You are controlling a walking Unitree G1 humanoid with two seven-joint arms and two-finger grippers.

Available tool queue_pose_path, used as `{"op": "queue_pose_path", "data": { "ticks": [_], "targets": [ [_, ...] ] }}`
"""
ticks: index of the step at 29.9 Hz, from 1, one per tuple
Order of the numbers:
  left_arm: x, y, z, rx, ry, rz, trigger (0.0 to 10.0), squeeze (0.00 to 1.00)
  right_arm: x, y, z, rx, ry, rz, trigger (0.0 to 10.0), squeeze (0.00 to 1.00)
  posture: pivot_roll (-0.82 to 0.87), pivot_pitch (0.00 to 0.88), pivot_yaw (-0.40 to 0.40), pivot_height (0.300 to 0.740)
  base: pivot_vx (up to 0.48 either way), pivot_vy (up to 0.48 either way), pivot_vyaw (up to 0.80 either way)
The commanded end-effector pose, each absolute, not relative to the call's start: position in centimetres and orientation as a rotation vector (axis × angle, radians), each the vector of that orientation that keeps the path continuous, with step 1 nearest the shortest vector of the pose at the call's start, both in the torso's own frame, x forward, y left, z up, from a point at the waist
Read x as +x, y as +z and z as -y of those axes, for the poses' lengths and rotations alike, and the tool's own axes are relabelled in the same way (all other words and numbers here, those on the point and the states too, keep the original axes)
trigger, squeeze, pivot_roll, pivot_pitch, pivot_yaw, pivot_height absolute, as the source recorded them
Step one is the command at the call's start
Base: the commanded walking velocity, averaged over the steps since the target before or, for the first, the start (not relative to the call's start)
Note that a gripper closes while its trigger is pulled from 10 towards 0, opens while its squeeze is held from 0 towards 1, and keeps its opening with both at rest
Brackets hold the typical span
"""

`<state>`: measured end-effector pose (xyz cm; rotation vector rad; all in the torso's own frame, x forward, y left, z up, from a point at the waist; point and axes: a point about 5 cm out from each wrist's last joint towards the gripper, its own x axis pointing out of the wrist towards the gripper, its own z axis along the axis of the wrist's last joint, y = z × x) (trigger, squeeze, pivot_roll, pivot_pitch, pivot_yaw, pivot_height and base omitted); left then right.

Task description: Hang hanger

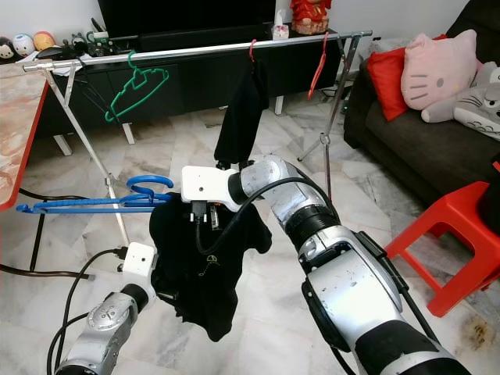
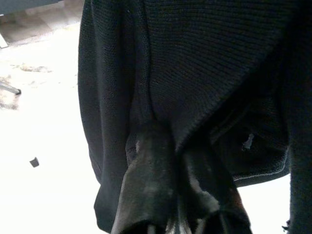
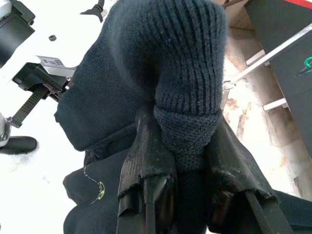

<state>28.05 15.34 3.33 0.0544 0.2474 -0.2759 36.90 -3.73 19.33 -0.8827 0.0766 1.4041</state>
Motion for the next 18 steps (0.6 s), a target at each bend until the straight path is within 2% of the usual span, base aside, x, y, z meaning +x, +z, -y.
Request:
{"op": "queue_pose_path", "data": {
  "ticks": [1, 9, 12, 18],
  "targets": [
    [28.1, 3.3, -15.5, 0.045, -0.272, -0.247, 0.0, 0.0, 36.9, 20.1, 3.6, -0.887, 1.395, -0.021, 0.0, 0.0, -0.12, 0.0, -0.034, 0.74, 0.0, 0.0, 0.0],
    [27.7, 1.9, -16.9, 0.116, -0.173, -0.336, 0.0, 0.0, 37.3, 18.4, 6.0, -0.942, 1.331, -0.103, 0.0, 0.0, -0.12, 0.0, -0.035, 0.74, 0.0, 0.0, 0.0],
    [27.3, 1.0, -18.4, 0.143, -0.075, -0.395, 0.0, 0.0, 37.2, 17.1, 8.1, -0.92, 1.303, -0.163, 0.0, 0.0, -0.12, 0.0, -0.036, 0.74, 0.0, 0.0, 0.0],
    [26.9, 0.4, -19.2, 0.171, -0.023, -0.435, 0.0, 0.0, 36.4, 15.9, 10.1, -0.86, 1.355, -0.175, 0.0, 0.0, -0.13, 0.0, -0.031, 0.74, 0.0, 0.0, 0.0]
  ]
}}
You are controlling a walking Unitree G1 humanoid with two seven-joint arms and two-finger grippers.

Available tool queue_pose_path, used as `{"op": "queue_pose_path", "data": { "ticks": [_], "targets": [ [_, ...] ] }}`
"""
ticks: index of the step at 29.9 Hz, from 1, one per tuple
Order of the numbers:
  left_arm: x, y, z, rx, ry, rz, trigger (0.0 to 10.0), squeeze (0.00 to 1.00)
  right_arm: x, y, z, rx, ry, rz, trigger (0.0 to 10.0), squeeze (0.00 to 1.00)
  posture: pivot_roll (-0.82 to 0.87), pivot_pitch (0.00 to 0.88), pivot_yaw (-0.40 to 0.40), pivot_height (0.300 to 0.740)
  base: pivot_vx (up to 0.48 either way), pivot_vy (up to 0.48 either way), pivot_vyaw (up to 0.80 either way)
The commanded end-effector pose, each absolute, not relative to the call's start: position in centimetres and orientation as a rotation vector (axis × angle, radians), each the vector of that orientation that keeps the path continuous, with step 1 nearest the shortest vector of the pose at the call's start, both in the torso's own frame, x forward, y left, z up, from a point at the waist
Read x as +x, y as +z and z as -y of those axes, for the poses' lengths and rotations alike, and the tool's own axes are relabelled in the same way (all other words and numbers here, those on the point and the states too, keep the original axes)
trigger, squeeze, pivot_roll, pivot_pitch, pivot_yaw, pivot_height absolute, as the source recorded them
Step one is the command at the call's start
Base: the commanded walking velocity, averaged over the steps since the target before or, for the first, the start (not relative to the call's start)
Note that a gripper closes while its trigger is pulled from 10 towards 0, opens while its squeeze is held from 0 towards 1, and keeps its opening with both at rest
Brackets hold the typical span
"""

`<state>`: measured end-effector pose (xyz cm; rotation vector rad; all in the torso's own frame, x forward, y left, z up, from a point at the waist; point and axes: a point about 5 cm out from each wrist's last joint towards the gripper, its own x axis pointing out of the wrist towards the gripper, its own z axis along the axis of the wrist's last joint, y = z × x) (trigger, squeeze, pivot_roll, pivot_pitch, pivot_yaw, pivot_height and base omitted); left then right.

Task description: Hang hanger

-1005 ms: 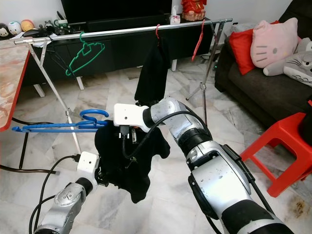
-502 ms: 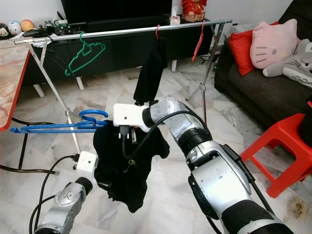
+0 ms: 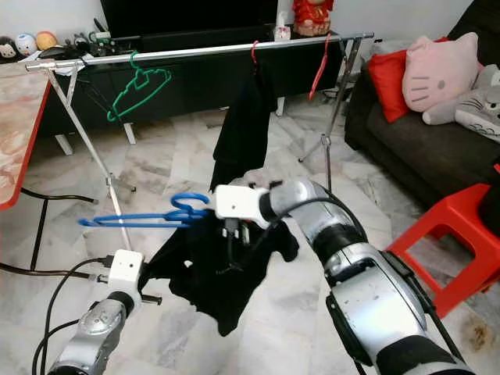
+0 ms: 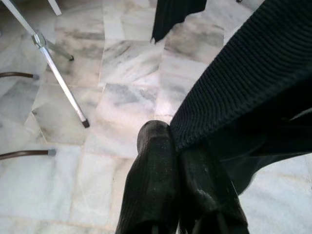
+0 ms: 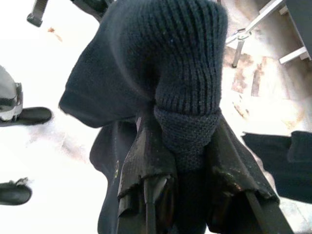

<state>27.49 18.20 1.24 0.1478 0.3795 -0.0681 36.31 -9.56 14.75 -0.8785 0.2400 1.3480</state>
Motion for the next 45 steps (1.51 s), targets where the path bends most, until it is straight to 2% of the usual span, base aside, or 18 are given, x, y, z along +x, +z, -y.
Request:
{"op": "queue_pose_path", "data": {
  "ticks": [1, 2, 7, 9, 13, 18, 19, 23, 24, 26, 31, 43, 45],
  "targets": [
    [26.8, 0.4, -19.2, 0.172, -0.022, -0.435, 0.0, 0.0, 36.4, 15.9, 10.1, -0.858, 1.358, -0.174, 0.0, 0.0, -0.13, 0.0, -0.031, 0.74, 0.0, 0.0, 0.0],
    [26.8, 0.4, -19.2, 0.172, -0.022, -0.435, 0.0, 0.0, 36.4, 15.9, 10.1, -0.858, 1.358, -0.174, 0.0, 0.0, -0.13, 0.0, -0.031, 0.74, 0.0, 0.0, 0.0],
    [26.3, -0.3, -19.7, 0.165, 0.025, -0.475, 0.0, 0.0, 35.2, 14.4, 13.7, -0.739, 1.412, -0.242, 0.0, 0.0, -0.14, 0.0, -0.024, 0.74, 0.0, 0.0, 0.0],
    [26.2, -0.4, -19.7, 0.165, 0.024, -0.477, 0.0, 0.0, 35.3, 14.5, 14.0, -0.707, 1.39, -0.24, 0.0, 0.0, -0.14, 0.0, -0.024, 0.74, 0.0, 0.0, 0.0],
    [26.0, -0.7, -19.8, 0.131, 0.042, -0.489, 0.0, 0.0, 34.8, 14.4, 15.3, -0.503, 1.39, -0.217, 0.0, 0.0, -0.14, 0.0, -0.024, 0.74, 0.0, 0.0, 0.0],
    [25.7, -0.9, -20.1, 0.106, 0.057, -0.504, 0.0, 0.0, 34.8, 14.2, 16.2, -0.388, 1.32, -0.193, 0.0, 0.0, -0.14, 0.0, -0.023, 0.74, 0.0, 0.0, 0.0],
    [25.6, -1.0, -20.2, 0.097, 0.06, -0.508, 0.0, 0.0, 34.8, 14.0, 16.5, -0.316, 1.298, -0.196, 0.0, 0.0, -0.14, 0.0, -0.017, 0.74, 0.0, 0.0, 0.0],
    [25.5, -0.9, -20.6, 0.052, 0.079, -0.509, 0.0, 0.0, 33.5, 13.5, 17.1, -0.138, 1.44, -0.245, 0.0, 0.0, -0.13, 0.0, -0.012, 0.74, 0.0, 0.0, 0.0],
    [25.6, -0.8, -20.9, 0.048, 0.08, -0.508, 0.0, 0.0, 32.4, 12.6, 17.8, -0.182, 1.523, -0.307, 0.0, 0.0, -0.13, 0.0, -0.012, 0.74, 0.0, 0.0, 0.0],
    [25.6, -0.7, -21.2, 0.054, 0.081, -0.508, 0.0, 0.0, 31.7, 12.1, 18.3, -0.212, 1.552, -0.349, 0.0, 0.0, -0.14, 0.0, -0.009, 0.74, 0.0, 0.0, 0.0],
    [25.5, -0.6, -21.8, 0.052, 0.09, -0.508, 0.0, 0.0, 30.7, 11.1, 19.9, -0.307, 1.57, -0.457, 0.0, 0.0, -0.14, 0.0, -0.003, 0.74, 0.0, 0.0, 0.0],
    [25.1, -0.7, -21.9, 0.043, 0.082, -0.515, 0.0, 0.0, 29.3, 10.4, 21.4, -0.435, 1.628, -0.611, 0.0, 0.0, -0.14, 0.0, 0.003, 0.74, 0.0, 0.0, 0.0],
    [25.2, -0.7, -21.7, 0.049, 0.073, -0.517, 0.0, 0.0, 29.0, 9.5, 23.2, -0.689, 1.618, -0.764, 0.0, 0.0, -0.14, 0.0, 0.008, 0.74, 0.0, 0.0, 0.0]
  ]
}}
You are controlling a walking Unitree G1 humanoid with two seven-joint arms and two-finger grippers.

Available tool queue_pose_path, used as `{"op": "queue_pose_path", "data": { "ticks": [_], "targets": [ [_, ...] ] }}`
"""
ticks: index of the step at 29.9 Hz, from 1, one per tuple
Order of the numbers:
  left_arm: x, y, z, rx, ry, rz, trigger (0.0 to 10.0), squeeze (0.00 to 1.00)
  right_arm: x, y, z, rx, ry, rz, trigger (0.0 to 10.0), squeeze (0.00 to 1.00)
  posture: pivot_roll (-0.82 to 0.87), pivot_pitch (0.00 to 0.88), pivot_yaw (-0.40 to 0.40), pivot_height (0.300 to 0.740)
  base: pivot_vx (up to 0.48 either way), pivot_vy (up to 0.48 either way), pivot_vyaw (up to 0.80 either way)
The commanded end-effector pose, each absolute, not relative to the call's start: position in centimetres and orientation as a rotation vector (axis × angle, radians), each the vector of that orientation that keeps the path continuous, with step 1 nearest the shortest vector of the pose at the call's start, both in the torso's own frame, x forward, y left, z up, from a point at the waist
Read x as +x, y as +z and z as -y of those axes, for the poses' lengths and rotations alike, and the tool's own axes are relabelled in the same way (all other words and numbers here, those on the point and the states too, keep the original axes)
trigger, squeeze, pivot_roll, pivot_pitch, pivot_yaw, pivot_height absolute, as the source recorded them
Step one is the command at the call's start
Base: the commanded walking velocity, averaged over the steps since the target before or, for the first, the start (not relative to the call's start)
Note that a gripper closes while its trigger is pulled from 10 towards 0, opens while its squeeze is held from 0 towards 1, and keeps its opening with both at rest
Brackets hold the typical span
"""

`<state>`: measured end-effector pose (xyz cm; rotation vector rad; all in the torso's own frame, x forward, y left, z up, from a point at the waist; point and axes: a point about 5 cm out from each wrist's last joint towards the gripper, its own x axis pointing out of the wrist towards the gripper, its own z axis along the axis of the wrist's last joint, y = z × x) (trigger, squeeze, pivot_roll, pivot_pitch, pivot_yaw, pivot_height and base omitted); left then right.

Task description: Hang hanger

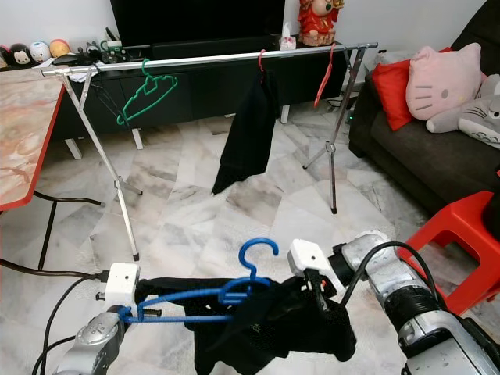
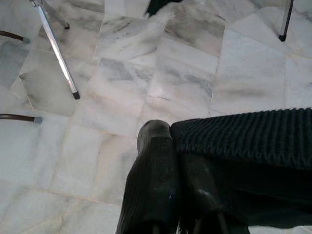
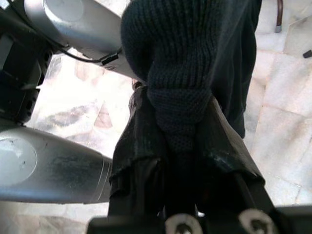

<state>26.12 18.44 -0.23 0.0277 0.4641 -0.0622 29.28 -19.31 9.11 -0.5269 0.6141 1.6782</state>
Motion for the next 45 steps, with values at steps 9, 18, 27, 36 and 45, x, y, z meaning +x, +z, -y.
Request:
{"op": "queue_pose_path", "data": {
  "ticks": [9, 18, 27, 36, 45],
  "targets": [
    [25.3, -0.7, -21.7, 0.056, 0.066, -0.519, 0.0, 0.0, 28.4, 8.7, 24.8, -0.903, 1.61, -0.912, 0.0, 0.0, -0.13, 0.0, 0.007, 0.74, 0.0, 0.0, 0.0],
    [25.3, -0.7, -21.6, 0.075, 0.056, -0.526, 0.0, 0.0, 30.6, 8.9, 24.5, -1.183, 1.397, -0.794, 0.0, 0.0, -0.13, 0.0, 0.012, 0.74, 0.0, 0.0, 0.0],
    [25.1, -1.2, -20.6, 0.114, 0.007, -0.555, 0.0, 0.0, 32.4, 9.9, 22.7, -1.216, 1.296, -0.638, 0.0, 0.0, -0.14, 0.0, 0.012, 0.74, 0.0, 0.0, 0.0],
    [25.0, -1.2, -20.5, 0.132, -0.028, -0.564, 0.0, 0.0, 32.9, 9.0, 22.4, -1.278, 1.169, -0.592, 0.0, 0.0, -0.14, 0.0, 0.012, 0.74, 0.0, 0.0, 0.0],
    [25.2, -1.0, -19.7, 0.169, -0.111, -0.576, 0.0, 0.0, 33.1, 8.0, 21.4, -1.236, 1.096, -0.581, 0.0, 0.0, -0.14, 0.0, 0.012, 0.74, 0.0, 0.0, 0.0]
  ]
}}
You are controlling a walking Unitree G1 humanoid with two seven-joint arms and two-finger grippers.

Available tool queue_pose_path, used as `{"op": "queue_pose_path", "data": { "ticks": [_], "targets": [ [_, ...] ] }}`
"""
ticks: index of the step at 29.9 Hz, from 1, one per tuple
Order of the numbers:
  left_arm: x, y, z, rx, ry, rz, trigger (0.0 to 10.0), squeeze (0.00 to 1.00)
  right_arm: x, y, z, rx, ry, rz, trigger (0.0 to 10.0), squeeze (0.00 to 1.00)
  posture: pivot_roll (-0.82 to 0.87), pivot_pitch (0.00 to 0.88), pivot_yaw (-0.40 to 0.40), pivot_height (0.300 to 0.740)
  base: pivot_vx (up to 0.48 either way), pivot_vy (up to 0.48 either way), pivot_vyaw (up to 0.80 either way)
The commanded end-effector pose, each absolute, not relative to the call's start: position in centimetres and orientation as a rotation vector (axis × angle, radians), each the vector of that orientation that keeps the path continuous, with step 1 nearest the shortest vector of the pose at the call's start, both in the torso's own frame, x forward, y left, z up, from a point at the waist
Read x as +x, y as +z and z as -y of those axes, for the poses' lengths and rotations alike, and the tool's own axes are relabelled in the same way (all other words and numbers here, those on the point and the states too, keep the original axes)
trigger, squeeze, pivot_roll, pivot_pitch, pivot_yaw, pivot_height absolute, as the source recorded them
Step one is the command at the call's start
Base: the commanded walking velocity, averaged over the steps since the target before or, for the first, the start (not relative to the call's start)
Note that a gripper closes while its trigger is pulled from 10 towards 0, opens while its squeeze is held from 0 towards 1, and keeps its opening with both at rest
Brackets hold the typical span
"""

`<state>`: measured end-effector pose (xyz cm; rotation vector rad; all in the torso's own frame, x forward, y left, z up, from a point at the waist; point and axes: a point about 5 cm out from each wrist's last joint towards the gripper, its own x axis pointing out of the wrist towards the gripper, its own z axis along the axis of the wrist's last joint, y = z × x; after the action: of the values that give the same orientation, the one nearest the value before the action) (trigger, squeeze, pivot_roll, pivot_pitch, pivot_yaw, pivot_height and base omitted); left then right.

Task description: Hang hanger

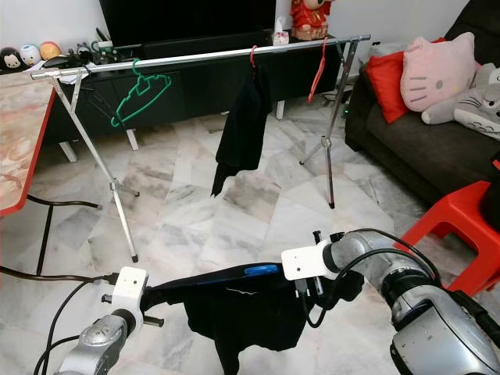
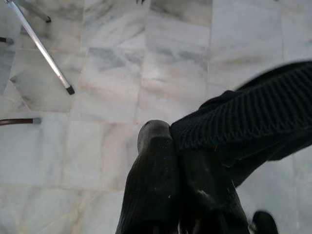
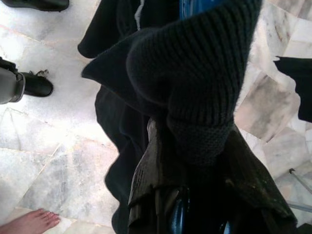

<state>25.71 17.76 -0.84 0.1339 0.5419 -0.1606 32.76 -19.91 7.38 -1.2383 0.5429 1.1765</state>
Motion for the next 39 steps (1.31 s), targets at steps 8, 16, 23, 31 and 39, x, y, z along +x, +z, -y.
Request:
{"op": "queue_pose_path", "data": {
  "ticks": [8, 16, 23, 31, 39],
  "targets": [
    [25.8, -0.1, -19.6, 0.176, -0.15, -0.561, 0.0, 0.0, 32.7, 7.2, 21.3, -1.249, 1.113, -0.61, 0.0, 0.0, -0.14, 0.0, 0.013, 0.74, 0.0, 0.0, 0.0],
    [27.2, 3.5, -18.7, 0.12, -0.239, -0.463, 0.0, 0.0, 32.0, 4.8, 20.2, -1.199, 1.043, -0.659, 0.0, 0.0, -0.12, 0.0, 0.01, 0.74, 0.0, 0.0, 0.0],
    [27.4, 5.5, -17.6, 0.132, -0.347, -0.445, 0.0, 0.0, 32.1, 3.6, 18.3, -1.006, 0.898, -0.667, 0.0, 0.0, -0.11, 0.0, 0.011, 0.74, 0.0, 0.0, 0.0],
    [27.2, 6.6, -16.4, 0.13, -0.429, -0.432, 0.0, 0.0, 32.6, 3.5, 16.3, -0.786, 0.785, -0.623, 0.0, 0.0, -0.1, 0.0, 0.013, 0.74, 0.0, 0.0, 0.0],
    [26.2, 8.9, -12.2, 0.107, -0.743, -0.336, 0.0, 0.0, 32.9, 3.4, 13.0, -0.518, 0.695, -0.561, 0.0, 0.0, -0.09, 0.0, 0.022, 0.74, 0.0, 0.0, 0.0]
  ]
}}
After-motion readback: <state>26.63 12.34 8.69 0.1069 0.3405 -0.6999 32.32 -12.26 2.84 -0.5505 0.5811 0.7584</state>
